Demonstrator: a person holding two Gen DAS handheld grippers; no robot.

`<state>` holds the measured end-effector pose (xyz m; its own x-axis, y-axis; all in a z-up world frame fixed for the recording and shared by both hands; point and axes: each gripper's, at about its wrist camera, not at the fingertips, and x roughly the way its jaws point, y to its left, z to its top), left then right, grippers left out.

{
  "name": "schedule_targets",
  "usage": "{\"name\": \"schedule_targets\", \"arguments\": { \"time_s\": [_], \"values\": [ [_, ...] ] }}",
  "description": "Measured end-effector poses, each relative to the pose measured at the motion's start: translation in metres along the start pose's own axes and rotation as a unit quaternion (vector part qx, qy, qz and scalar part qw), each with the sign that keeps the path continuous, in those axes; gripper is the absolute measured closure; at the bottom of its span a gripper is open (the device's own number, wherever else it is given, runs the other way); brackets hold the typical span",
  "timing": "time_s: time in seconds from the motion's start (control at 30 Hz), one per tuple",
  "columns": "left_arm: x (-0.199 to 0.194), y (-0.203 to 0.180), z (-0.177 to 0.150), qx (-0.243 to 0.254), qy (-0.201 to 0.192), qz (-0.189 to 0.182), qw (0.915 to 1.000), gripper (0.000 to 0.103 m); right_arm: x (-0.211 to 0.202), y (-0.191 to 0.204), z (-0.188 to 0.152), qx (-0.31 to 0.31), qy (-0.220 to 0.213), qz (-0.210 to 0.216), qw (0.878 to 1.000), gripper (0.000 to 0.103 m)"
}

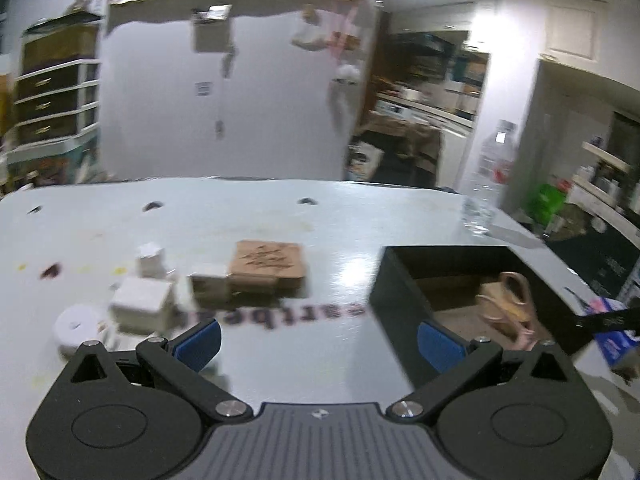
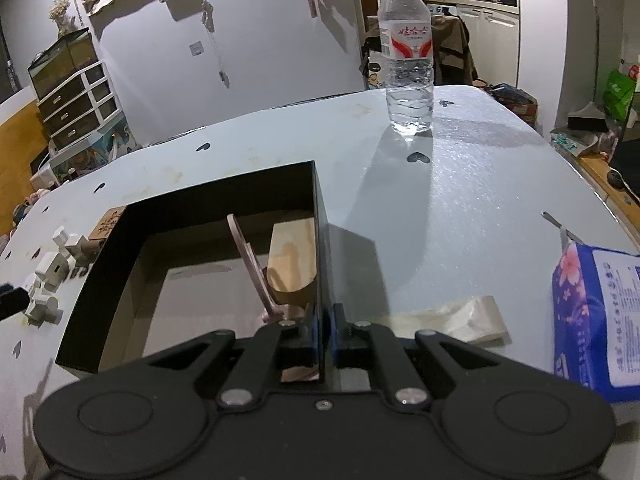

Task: Organize rigid objects
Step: 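Move the left tool to the white clamp tool and grasp it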

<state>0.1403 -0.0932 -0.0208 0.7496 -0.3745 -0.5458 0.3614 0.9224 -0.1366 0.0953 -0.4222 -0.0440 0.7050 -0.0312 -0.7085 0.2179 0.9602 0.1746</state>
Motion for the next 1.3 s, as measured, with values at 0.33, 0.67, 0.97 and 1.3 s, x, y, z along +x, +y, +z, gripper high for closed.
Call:
{"name": "schedule_targets", "arguments": {
  "time_s": [0.33, 0.67, 0.97, 1.3],
  "values": [
    [-0.001, 0.047, -0.029, -0.057, 0.006, 0.074, 0.9956, 0.000, 0.000, 0.003, -0.003, 0.011, -0.007, -0.013, 1.000, 0.097],
    [0.007, 0.074, -0.034, -0.051, 0.007, 0.127, 0.9905, 0.000, 0.001, 0.005, -0.004, 0.017, -0.008, -0.022, 1.000, 0.097],
    [0.027, 0.093, -0.028, -0.002, 0.016, 0.129, 0.9915, 0.000, 0.000, 0.005, -0.004, 0.018, -0.008, -0.023, 1.000, 0.097],
    [0.027, 0.095, -0.029, 0.000, 0.005, 0.083, 0.9965, 0.012, 0.002, 0.005, -0.004, 0.020, -0.007, -0.023, 1.000, 0.097]
  ]
}}
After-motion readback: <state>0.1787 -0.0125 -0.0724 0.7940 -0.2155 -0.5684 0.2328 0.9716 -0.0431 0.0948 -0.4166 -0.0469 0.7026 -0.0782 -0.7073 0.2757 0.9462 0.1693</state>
